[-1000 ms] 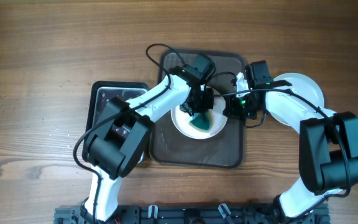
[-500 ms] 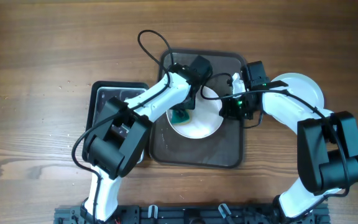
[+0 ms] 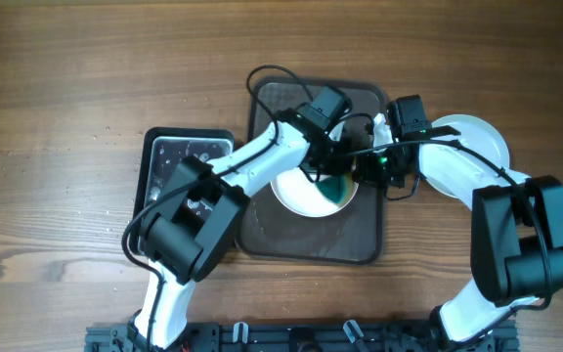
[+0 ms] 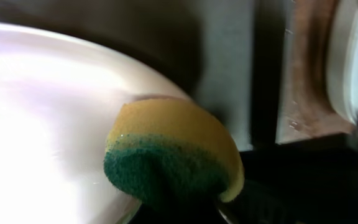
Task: Clean dirty plates on tray and stack at the side
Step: 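Carry the sponge onto the plate and scrub while right gripper holds rim, then return the sponge to the black tray with the left gripper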
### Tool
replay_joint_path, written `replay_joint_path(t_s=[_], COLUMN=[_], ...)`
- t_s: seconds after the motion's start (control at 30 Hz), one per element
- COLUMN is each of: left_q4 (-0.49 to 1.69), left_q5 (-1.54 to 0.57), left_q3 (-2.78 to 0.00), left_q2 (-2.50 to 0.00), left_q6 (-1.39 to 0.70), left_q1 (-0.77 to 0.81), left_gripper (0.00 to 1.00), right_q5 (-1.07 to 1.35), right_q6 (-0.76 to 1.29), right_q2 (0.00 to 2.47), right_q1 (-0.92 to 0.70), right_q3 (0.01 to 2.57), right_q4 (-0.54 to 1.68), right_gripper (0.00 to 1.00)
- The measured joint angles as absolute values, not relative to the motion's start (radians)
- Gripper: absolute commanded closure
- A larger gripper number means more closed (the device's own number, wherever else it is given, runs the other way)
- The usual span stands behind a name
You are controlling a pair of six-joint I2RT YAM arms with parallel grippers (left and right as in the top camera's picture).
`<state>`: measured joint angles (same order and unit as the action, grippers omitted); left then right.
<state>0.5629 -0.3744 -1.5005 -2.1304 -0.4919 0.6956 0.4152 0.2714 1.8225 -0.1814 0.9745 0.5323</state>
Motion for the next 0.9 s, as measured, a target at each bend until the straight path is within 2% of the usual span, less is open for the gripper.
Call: replay_joint_path(t_s=[0.23, 0.67, 0.9], left_q4=[0.667, 0.899, 0.943], left_q5=[-0.270, 0.262, 0.320], left_q3=[-1.501, -1.518, -1.517], left_q2=[-2.130, -2.125, -2.124], left_q6=[-0.500, -0.518, -0.538], left_q1=[0.700, 0.669, 0.667], left_gripper=[0.96, 0.96, 0.96], right_q5=[0.416, 0.419, 0.438], right_q6=[0.271, 0.271, 0.271], right_q2=[1.822, 1.822, 1.825], right_q1=[-0.183, -0.198, -0.209], right_q3=[0.974, 0.974, 0.974], right_q4=[0.533, 0.530, 0.525], right_gripper=[0.96, 0.96, 0.96])
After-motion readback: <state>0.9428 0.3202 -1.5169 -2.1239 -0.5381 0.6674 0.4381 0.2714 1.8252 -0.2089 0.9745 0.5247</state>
